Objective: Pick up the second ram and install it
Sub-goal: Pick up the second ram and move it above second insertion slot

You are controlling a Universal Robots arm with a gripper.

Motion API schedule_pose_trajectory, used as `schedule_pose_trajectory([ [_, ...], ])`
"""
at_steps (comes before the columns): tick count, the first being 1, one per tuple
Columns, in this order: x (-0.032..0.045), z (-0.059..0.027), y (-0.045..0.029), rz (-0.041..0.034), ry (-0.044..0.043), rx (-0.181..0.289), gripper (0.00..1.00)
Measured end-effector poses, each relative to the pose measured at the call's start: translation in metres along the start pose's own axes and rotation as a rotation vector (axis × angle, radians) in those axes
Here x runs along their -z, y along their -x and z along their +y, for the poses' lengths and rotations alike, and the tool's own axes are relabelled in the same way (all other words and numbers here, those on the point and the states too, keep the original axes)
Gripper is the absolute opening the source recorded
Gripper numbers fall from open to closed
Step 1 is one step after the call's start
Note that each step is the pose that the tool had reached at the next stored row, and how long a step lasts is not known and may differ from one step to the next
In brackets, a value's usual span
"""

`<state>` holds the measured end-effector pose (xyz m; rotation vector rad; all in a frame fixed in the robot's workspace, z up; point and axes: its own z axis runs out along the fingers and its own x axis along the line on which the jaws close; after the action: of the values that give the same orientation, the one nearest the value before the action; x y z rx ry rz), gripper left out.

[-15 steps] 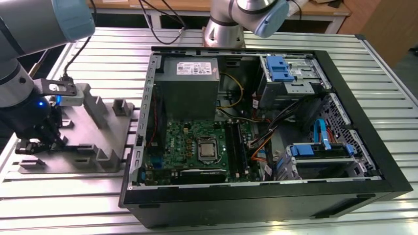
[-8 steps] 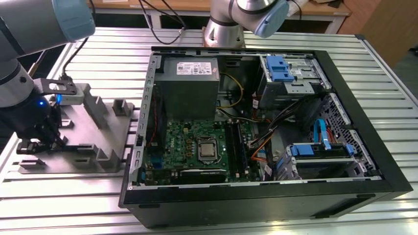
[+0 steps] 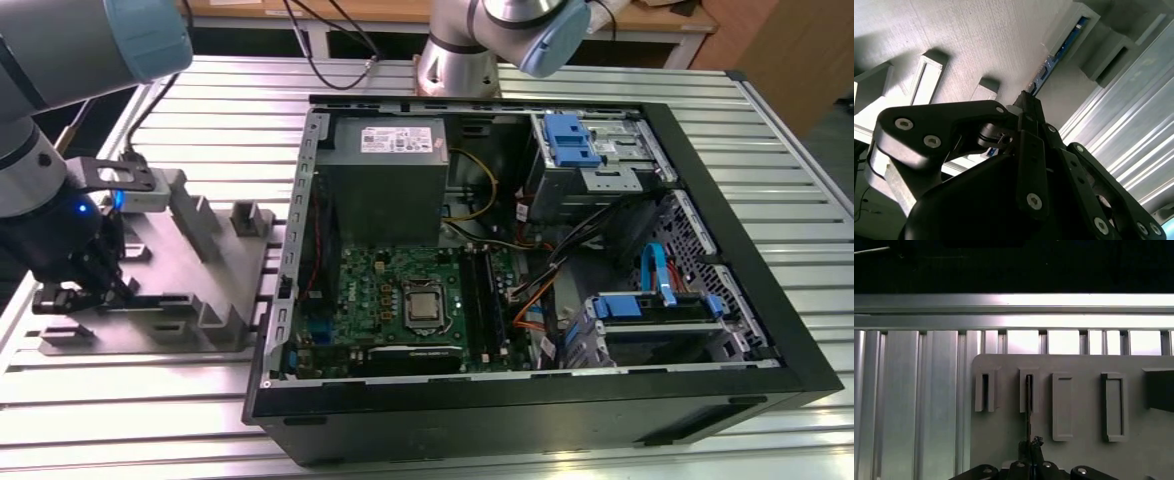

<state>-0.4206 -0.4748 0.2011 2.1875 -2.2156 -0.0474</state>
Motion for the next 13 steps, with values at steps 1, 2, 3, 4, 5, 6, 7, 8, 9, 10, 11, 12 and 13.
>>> schedule_pose_trajectory([
  [1, 0.0, 0.0, 0.0, 0.0002, 0.0001, 0.004, 0.11],
  [2, 0.0, 0.0, 0.0, 0.0005, 0.0001, 0.011, 0.11],
  [3, 0.0, 0.0, 0.0, 0.0007, 0.0001, 0.018, 0.11],
  [4, 0.0, 0.0, 0.0, 0.0008, 0.0001, 0.019, 0.11],
  [5, 0.0, 0.0, 0.0, 0.0008, 0.0001, 0.019, 0.11],
  [6, 0.0, 0.0, 0.0, 0.0008, 0.0001, 0.019, 0.11],
  [7, 0.0, 0.0, 0.0, 0.0008, 0.0001, 0.02, 0.11],
  [8, 0.0, 0.0, 0.0, 0.0009, 0.0001, 0.02, 0.11],
  [9, 0.0, 0.0, 0.0, 0.0009, 0.0001, 0.02, 0.11],
  [10, 0.0, 0.0, 0.0, 0.0009, 0.0001, 0.02, 0.11],
  [11, 0.0, 0.0, 0.0, 0.0009, 0.0001, 0.02, 0.11],
  [12, 0.0, 0.0, 0.0, 0.0009, 0.0001, 0.02, 0.11],
  [13, 0.0, 0.0, 0.0, 0.0009, 0.0001, 0.02, 0.11],
])
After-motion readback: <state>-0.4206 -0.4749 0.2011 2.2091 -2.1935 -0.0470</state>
